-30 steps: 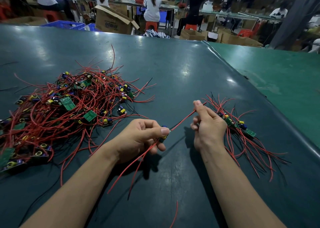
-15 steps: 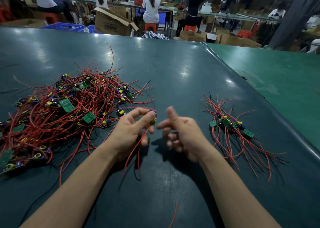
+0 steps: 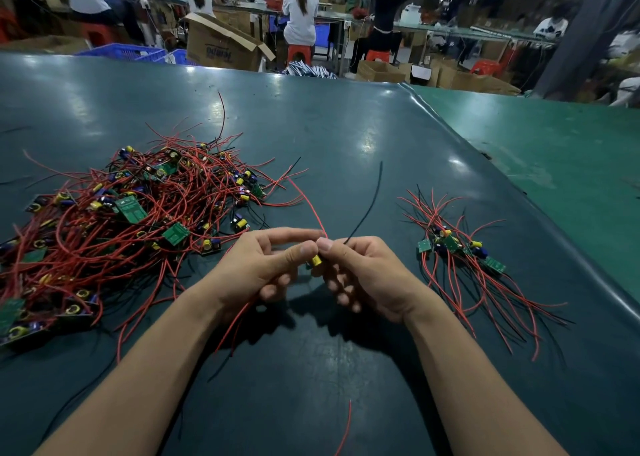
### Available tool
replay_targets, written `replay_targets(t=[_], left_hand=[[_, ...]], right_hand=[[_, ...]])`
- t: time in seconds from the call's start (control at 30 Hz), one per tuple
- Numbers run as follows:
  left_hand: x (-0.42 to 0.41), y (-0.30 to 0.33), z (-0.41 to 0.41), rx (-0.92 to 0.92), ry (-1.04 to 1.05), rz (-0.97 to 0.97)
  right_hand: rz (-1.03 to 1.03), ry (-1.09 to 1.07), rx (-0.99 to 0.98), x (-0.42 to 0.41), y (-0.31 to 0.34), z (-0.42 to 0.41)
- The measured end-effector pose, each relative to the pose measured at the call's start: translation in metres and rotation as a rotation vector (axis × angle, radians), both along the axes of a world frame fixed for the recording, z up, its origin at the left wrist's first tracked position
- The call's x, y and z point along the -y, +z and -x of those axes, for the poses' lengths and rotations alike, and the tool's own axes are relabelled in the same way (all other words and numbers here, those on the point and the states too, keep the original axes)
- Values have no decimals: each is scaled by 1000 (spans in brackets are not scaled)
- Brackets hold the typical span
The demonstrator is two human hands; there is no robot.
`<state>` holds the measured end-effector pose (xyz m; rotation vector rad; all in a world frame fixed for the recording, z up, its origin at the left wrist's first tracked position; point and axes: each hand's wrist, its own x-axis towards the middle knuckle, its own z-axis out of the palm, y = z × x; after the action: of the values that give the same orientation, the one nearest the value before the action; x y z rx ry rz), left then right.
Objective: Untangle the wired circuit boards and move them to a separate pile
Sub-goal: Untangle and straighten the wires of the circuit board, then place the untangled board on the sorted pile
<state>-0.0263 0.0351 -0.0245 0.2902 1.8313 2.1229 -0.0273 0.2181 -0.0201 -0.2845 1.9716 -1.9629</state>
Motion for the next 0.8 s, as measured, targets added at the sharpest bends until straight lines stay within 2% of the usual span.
replay_targets(t=[0.07,0.13,0.27,0.33,0.43,0.5,0.57,0.67,0.7,0.73,0.8], left_hand=[[2,0,1,30,-6,-39],[6,1,4,68,43,-94],[18,2,14,70,331,-214],[20,1,17,63,427,-273],[17,-1,18,47,472,-269],[14,-3,18,6,516,-206],[13,-5,17,-164,643,5],[17,-13,14,-624,901,718],[19,-16,14,-715,946,903],[23,-18,15,-722,969,1042],[31,-22,19,-598,958,1249]], right_hand=[[45,-102,-44,-1,0,2],[125,-295,-84,-3,0,7],[340,-851,-140,-12,2,17],[506,-1046,-93,-15,1,17],[706,-1086,119,-13,-3,12],[735,-1034,188,-10,-5,10],[694,-988,197,-8,-6,10],[589,-940,193,-6,-5,11],[558,-924,186,-6,-5,11],[531,-905,176,-5,-5,11],[484,-857,148,-3,-4,10]])
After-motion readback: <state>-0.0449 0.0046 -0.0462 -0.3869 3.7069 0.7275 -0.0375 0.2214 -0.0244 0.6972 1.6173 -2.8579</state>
